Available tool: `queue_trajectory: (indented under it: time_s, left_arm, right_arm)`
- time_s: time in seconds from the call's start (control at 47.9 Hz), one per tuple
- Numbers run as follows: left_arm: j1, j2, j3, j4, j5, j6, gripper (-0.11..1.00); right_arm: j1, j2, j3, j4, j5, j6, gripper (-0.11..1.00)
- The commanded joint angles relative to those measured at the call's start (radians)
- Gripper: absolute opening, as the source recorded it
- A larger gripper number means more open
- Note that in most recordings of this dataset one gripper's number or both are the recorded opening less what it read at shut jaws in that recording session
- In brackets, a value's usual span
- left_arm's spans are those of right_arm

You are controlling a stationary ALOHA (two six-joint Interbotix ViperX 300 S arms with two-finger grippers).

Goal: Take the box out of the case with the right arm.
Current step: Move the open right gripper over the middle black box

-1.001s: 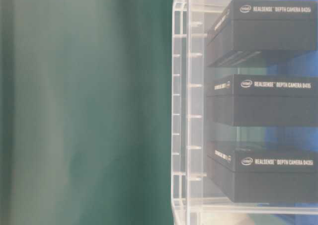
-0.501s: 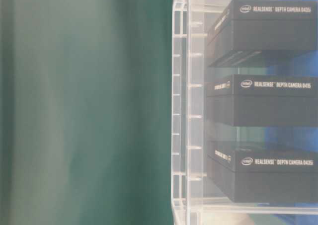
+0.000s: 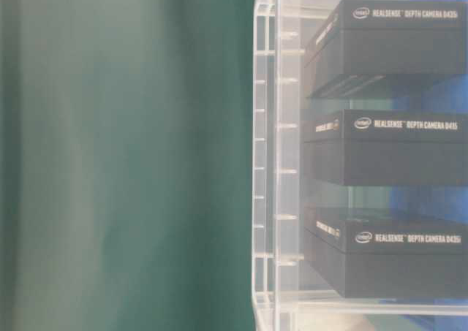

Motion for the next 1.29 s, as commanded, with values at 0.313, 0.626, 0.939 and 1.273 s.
queue_trajectory:
  time_s: [0.313,0.626,0.939,1.273]
  left_arm:
    - [0.003,0.009,-0.026,0.003,0.020,-0.003,0.02]
    - [0.003,0.012,-0.029,0.003,0.020,-0.005,0.02]
    - [0.003,0.017,-0.031,0.003,0.020,-0.005,0.02]
    - [0.003,0.020,-0.032,0.003,0.020,-0.005,0.02]
  right_arm:
    - [0.080,0.345,-0.385,-0.002,-0.023,0.017,0.94]
    - [0.103,0.523,-0.586,-0.002,-0.025,0.028,0.94]
    - [0.106,0.557,-0.618,-0.002,-0.026,0.028,0.94]
    - [0.106,0.558,-0.618,-0.002,-0.023,0.026,0.94]
